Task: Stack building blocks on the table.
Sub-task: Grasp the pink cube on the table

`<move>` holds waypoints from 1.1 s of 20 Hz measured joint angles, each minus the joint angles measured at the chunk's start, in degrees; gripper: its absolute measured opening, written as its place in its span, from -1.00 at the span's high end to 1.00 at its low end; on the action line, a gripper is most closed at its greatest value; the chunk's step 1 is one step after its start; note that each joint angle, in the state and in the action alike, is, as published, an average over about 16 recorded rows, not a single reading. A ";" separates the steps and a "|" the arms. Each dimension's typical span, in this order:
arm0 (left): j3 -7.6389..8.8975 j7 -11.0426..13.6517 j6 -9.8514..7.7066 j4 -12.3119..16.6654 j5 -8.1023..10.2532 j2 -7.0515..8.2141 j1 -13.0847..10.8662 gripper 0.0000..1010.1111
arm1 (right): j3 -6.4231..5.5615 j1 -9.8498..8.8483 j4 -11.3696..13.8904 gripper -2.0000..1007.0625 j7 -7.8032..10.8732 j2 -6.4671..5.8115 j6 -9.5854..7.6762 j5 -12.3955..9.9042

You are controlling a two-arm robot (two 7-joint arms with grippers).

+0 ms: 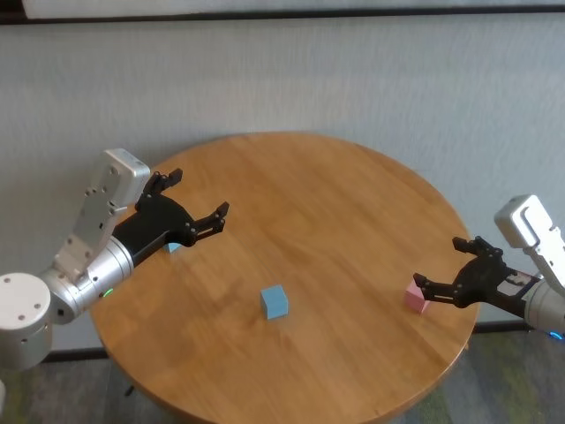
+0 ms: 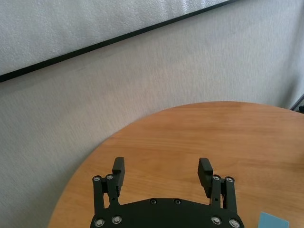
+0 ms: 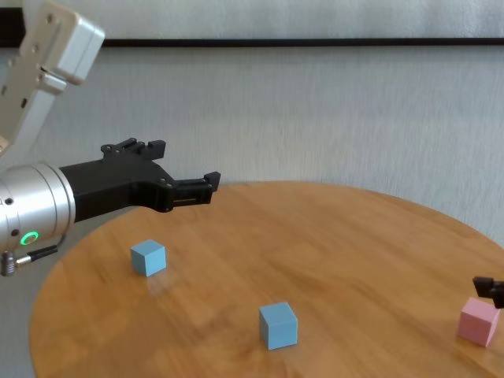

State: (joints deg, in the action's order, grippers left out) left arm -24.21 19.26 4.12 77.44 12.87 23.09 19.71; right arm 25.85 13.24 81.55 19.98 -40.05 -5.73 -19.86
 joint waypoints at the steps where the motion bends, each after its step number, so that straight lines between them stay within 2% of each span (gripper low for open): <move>1: -0.01 0.01 0.00 0.00 0.00 0.00 0.00 -0.98 | 0.16 0.36 -0.41 -1.00 0.78 0.01 -0.22 0.07; 5: -0.03 0.03 -0.01 -0.02 0.02 0.00 0.02 -0.98 | 0.73 1.75 -2.11 -1.00 3.16 0.50 -1.08 0.46; 9: -0.04 0.05 -0.01 -0.04 0.03 0.00 0.03 -0.98 | 1.17 2.60 -3.58 -1.00 4.46 1.43 -1.62 1.06; 15: -0.06 0.07 -0.01 -0.06 0.04 0.00 0.05 -0.98 | 1.39 3.31 -5.65 -1.00 5.55 2.98 -2.35 1.79; 22: -0.07 0.07 -0.01 -0.07 0.04 0.00 0.06 -0.98 | 1.23 3.78 -7.84 -1.00 5.93 4.48 -3.01 2.66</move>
State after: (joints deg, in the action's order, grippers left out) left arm -24.29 19.32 4.11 77.37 12.91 23.09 19.77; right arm 27.08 17.03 73.72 25.91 -35.57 -8.73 -17.20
